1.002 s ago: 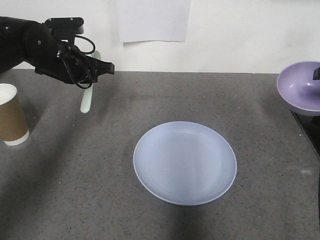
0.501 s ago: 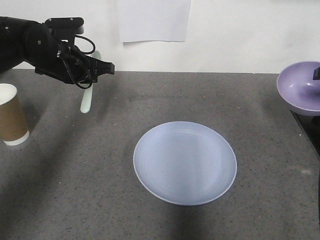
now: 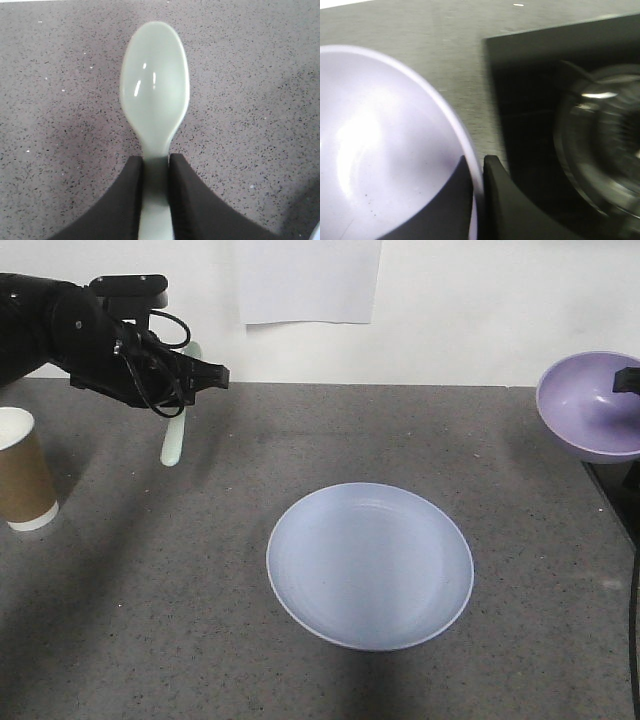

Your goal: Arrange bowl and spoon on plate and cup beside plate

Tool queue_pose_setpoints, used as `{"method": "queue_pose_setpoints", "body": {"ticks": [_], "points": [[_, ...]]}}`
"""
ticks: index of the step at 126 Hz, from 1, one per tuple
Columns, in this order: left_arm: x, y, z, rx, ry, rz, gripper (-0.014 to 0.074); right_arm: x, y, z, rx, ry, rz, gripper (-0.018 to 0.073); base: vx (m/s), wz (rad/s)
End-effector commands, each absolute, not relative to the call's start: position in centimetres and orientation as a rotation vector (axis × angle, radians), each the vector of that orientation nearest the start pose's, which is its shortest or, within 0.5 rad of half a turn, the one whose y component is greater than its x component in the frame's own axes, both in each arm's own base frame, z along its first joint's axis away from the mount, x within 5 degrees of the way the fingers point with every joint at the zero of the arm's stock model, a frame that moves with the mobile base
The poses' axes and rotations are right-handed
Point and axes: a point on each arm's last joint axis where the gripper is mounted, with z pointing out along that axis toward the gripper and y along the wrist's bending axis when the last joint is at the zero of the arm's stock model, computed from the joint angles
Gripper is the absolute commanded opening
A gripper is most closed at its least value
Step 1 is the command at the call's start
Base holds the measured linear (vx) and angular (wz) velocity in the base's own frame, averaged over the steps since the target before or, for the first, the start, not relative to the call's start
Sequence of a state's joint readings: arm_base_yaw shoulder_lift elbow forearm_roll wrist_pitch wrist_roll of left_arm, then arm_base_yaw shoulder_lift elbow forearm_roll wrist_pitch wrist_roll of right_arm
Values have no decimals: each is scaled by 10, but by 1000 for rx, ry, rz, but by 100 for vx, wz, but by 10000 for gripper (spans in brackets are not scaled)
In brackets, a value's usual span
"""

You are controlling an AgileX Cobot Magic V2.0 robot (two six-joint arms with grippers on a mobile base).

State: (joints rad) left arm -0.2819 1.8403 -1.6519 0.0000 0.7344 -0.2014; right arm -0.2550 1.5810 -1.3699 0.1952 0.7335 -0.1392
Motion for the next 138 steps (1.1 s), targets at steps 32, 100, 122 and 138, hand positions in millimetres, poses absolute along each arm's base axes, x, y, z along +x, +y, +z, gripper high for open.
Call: {"method": "queue_pose_setpoints", "body": {"ticks": [32,100,122,138], "points": [[403,-117,350,90,2276,-258,-6,349,-16,355,-42,2277,212,-3,0,0],[403,-117,350,90,2276,-258,-6,360,86,307,-360,2456,398,0,0,0],[403,-117,350,90,2276,-258,-6,360,108,292,-440,2501,419,6,0,0],[403,-117,350,90,2276,-258,-6,360,115,284,-484,2527,408,8,0,0]]}}
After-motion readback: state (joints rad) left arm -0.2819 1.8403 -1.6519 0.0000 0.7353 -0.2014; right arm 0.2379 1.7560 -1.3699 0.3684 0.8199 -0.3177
